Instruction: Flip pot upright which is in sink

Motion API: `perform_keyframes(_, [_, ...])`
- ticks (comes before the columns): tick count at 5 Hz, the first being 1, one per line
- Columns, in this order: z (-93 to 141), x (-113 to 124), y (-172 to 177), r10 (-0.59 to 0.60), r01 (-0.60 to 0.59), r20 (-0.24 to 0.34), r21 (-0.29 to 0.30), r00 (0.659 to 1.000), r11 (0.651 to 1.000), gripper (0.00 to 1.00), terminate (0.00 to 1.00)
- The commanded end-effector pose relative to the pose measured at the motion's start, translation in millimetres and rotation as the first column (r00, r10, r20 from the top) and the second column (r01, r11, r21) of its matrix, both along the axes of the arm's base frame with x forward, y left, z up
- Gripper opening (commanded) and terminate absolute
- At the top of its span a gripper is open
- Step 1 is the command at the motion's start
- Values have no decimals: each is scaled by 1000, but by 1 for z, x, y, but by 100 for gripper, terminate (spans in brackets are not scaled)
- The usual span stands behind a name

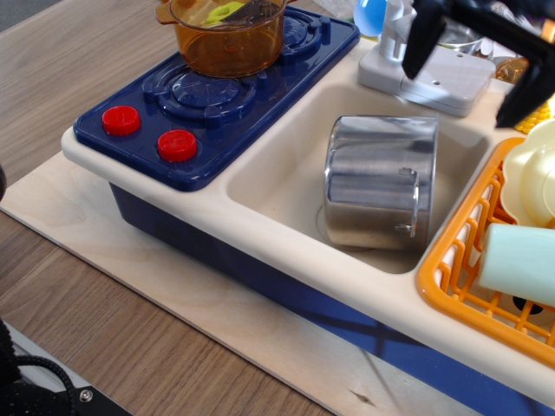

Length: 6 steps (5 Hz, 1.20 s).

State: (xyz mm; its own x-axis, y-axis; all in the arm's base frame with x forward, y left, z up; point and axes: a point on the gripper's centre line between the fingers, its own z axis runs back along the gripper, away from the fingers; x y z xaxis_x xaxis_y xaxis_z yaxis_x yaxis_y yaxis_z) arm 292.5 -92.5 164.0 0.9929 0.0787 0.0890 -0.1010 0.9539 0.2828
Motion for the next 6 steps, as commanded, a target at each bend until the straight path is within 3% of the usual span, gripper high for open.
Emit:
perform_keyframes(1, [-5, -1, 10, -15, 12, 56, 49, 998, 999, 100, 0])
perform_keyframes(3, [-22, -3, 26, -61, 54, 74, 92, 995, 994, 100, 0])
perform_keyframes(4, [-28, -4, 35, -59, 52, 73, 87, 996, 995, 0, 0])
perform_keyframes(5, [-29, 0, 48, -85, 82, 61, 37, 995, 996, 0, 0])
perform_keyframes(6, [-21, 1, 61, -112, 117, 58, -94, 992, 989, 0, 0])
